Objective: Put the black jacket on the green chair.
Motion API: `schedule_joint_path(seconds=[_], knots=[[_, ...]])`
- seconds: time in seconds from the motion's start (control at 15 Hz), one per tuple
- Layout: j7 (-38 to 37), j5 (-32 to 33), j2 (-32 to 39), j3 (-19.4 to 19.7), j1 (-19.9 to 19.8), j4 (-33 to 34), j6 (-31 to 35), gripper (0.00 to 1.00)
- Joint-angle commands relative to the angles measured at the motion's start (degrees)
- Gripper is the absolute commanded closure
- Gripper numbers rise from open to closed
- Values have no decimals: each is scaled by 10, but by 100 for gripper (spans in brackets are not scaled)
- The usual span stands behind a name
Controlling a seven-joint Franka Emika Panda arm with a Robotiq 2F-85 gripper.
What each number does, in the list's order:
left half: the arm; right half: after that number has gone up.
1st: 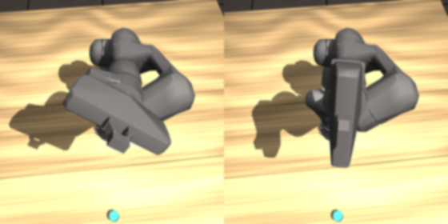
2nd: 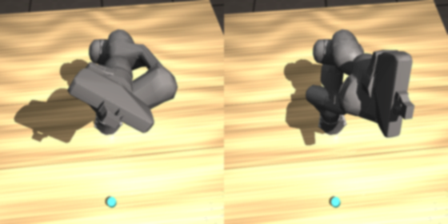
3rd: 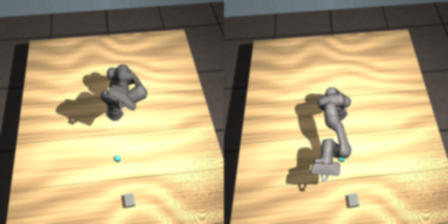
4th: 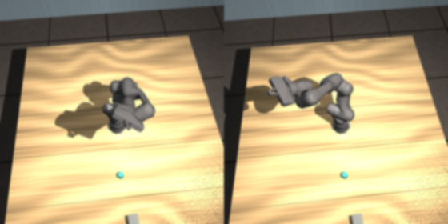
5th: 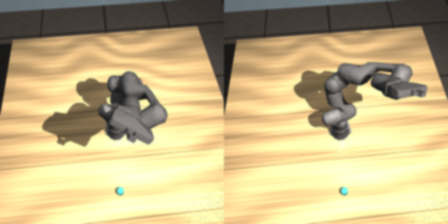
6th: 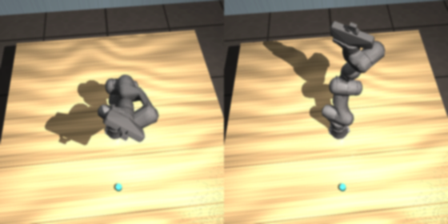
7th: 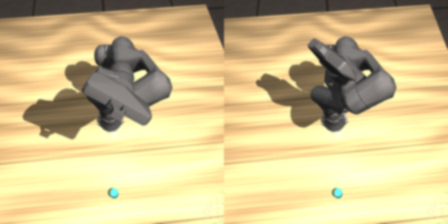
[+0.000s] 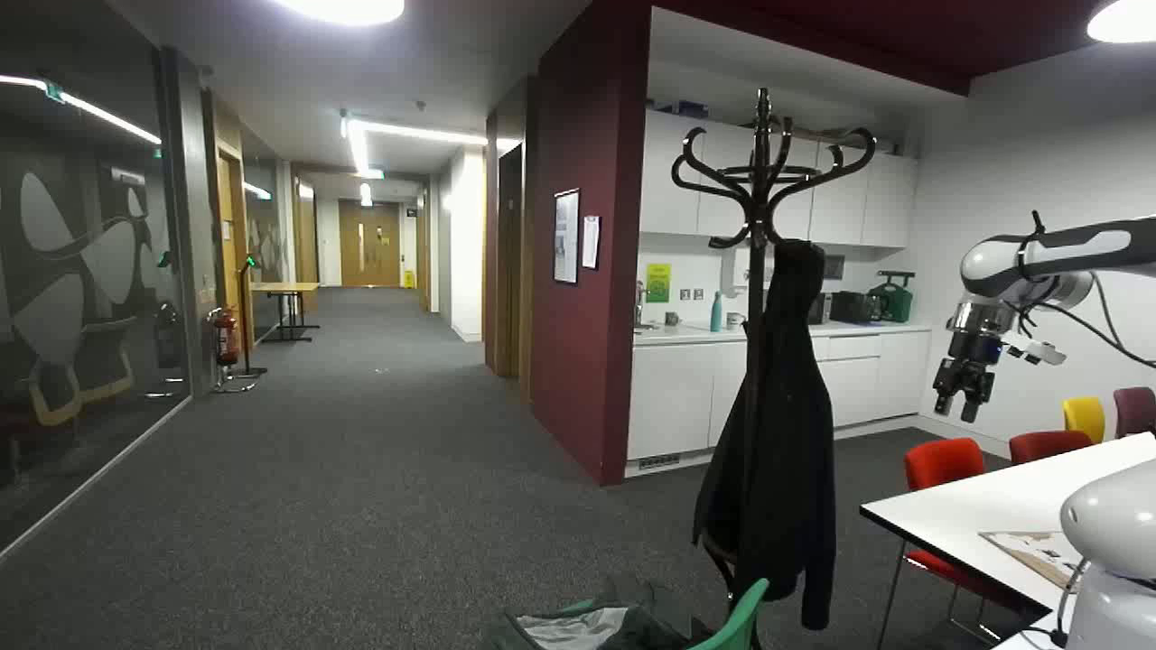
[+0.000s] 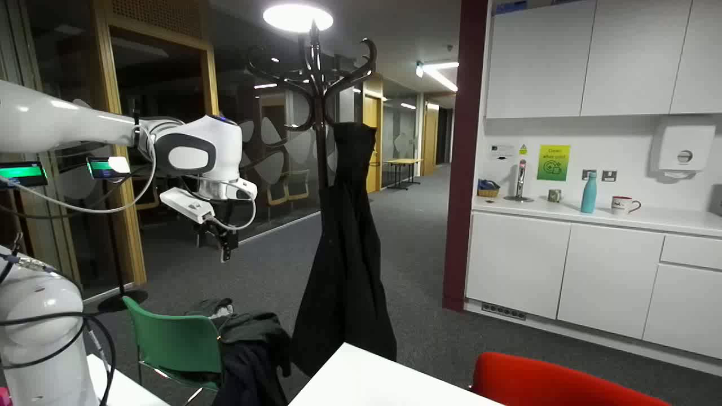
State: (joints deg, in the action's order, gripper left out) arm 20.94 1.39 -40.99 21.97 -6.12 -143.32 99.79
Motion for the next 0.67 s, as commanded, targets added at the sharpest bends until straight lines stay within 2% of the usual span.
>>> schedule_joint_path(seconds=[0.0, 0.33, 0.6], knots=[[7, -7, 4, -9, -12, 1, -1, 0], [9, -14, 35, 1, -11, 19, 24, 0], [42, -32, 85, 39, -7, 53, 113, 0]])
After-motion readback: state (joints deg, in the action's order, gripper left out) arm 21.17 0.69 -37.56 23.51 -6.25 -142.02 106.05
